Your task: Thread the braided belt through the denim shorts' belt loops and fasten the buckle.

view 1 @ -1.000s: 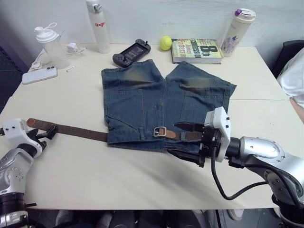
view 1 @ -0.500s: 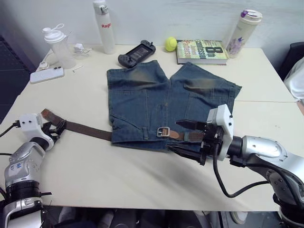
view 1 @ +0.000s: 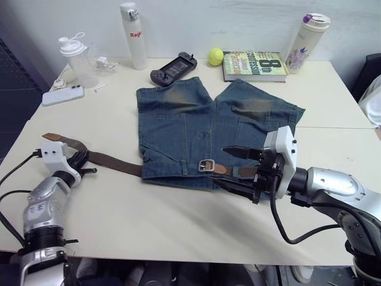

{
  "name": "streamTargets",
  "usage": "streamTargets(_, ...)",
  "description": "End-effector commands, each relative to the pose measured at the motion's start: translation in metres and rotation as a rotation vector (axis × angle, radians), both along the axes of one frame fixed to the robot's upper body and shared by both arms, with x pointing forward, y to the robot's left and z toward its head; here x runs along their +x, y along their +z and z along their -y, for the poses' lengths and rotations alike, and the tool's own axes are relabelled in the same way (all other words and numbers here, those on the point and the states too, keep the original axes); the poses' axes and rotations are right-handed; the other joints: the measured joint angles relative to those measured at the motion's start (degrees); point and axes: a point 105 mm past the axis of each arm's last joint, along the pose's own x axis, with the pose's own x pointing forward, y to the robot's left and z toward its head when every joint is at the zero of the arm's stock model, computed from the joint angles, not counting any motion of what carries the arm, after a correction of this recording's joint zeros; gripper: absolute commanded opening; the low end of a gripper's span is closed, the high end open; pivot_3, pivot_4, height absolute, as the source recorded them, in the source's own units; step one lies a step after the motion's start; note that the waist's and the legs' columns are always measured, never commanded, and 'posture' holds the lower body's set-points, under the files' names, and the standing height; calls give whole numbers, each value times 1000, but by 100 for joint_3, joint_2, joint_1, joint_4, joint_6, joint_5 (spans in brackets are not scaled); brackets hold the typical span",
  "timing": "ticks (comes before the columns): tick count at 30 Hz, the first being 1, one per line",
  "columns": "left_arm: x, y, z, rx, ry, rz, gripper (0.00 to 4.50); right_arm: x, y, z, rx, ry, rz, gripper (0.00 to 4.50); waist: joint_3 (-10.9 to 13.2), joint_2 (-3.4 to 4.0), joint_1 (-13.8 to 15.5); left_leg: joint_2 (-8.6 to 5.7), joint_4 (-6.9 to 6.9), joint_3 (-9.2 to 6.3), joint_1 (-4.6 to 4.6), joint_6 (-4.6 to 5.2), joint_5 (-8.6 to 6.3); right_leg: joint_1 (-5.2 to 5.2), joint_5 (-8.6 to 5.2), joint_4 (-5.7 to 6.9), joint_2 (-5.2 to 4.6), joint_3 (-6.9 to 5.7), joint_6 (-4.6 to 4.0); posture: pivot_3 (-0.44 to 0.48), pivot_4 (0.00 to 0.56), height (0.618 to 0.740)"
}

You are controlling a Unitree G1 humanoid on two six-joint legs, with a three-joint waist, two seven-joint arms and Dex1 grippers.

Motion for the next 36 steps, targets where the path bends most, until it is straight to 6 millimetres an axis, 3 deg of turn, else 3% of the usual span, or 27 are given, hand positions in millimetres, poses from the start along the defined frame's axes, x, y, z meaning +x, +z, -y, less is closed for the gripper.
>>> streamTargets(1, -3, 46, 41, 398, -159, 188, 27, -4, 10, 2, -3, -12, 55, 4500, 28, -50, -24, 0, -1, 0, -3, -1, 0, -2, 0, -3, 1, -1, 0, 0, 150, 740)
streamTargets(4, -10, 57, 82, 724, -308, 268, 27, -1, 10, 0, -35, -25, 88, 4500, 39, -71, -35, 1, 0, 1, -10, -1, 1, -4, 2, -10, 1, -6, 4, 0, 150, 740)
streamTargets(9, -17, 52, 112, 1038, -427, 322, 27, 11, 4, -7, -166, -70, 203, 4500, 41, -66, -121, 1, -5, 5, -9, 2, -1, -5, 5, -17, 0, -4, 9, 0, 150, 740)
streamTargets(17, -27, 71, 150, 1228, -515, 444, 27, 40, -12, -45, -511, -168, 741, 4500, 44, -62, -184, 3, -10, 12, -15, -12, 8, -27, 5, -4, 0, -10, 9, 0, 150, 740)
streamTargets(25, -32, 72, 177, 1343, -609, 480, 27, 56, -6, -64, -577, -205, 1101, 4500, 44, -61, -168, 2, 0, 19, -17, -12, 21, -24, 5, 0, -1, -18, 9, 0, 150, 740)
streamTargets(36, -16, 79, 171, 1367, -543, 446, 27, 51, -5, -65, -573, -139, 1159, 4500, 44, -61, -169, 4, 1, 15, -15, -9, 28, -19, 5, 23, 0, -25, 9, 0, 150, 740)
